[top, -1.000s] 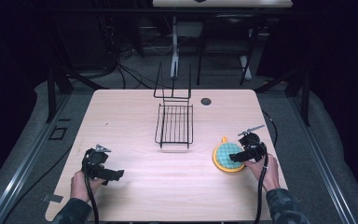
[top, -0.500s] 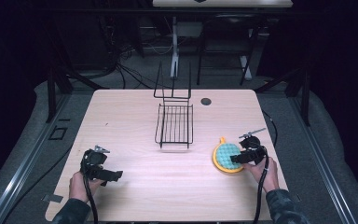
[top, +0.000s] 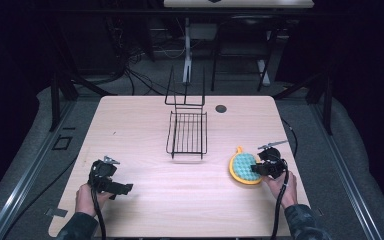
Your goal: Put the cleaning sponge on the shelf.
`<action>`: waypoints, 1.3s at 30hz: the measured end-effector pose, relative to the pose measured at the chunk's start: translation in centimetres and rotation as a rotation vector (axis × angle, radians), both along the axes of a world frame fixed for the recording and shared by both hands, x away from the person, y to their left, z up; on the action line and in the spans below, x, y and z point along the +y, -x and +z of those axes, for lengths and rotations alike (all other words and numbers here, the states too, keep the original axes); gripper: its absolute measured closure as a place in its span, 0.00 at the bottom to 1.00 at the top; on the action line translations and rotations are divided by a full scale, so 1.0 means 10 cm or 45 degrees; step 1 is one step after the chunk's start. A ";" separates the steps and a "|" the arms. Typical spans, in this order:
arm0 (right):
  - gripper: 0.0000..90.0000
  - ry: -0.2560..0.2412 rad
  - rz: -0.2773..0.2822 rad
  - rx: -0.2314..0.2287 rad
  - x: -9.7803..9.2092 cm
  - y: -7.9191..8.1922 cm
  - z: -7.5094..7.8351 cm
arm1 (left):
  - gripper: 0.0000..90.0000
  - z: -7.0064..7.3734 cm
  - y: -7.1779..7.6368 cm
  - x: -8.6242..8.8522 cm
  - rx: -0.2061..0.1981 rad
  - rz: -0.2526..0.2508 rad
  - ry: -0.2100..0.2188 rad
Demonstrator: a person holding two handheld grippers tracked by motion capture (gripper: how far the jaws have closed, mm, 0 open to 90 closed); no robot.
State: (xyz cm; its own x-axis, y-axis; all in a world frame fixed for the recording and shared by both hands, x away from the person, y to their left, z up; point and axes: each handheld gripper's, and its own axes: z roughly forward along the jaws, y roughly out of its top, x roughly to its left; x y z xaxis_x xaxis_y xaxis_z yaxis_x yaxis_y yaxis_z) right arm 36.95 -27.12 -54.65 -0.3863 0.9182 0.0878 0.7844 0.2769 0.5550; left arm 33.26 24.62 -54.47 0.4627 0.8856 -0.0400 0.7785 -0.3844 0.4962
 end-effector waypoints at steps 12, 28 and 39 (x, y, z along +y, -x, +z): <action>0.97 -0.024 -0.024 -0.057 -0.09 0.04 0.08 | 0.03 -0.01 -0.01 0.02 0.005 -0.014 0.035; 0.97 -0.066 -0.008 -0.131 -0.12 0.08 0.26 | 0.01 -0.01 -0.04 0.02 -0.001 -0.011 0.043; 0.97 -0.079 0.023 -0.178 -0.06 0.13 0.38 | 0.01 -0.03 -0.05 0.04 -0.012 -0.010 0.065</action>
State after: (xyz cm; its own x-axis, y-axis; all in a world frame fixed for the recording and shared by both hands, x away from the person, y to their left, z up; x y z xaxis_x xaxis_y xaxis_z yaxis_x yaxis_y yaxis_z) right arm 35.64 -27.70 -50.83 -0.4153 0.9053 0.0887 0.6934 0.2520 0.6751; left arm 33.77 24.97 -54.72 0.4703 0.8788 -0.0805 0.7709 -0.3646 0.5223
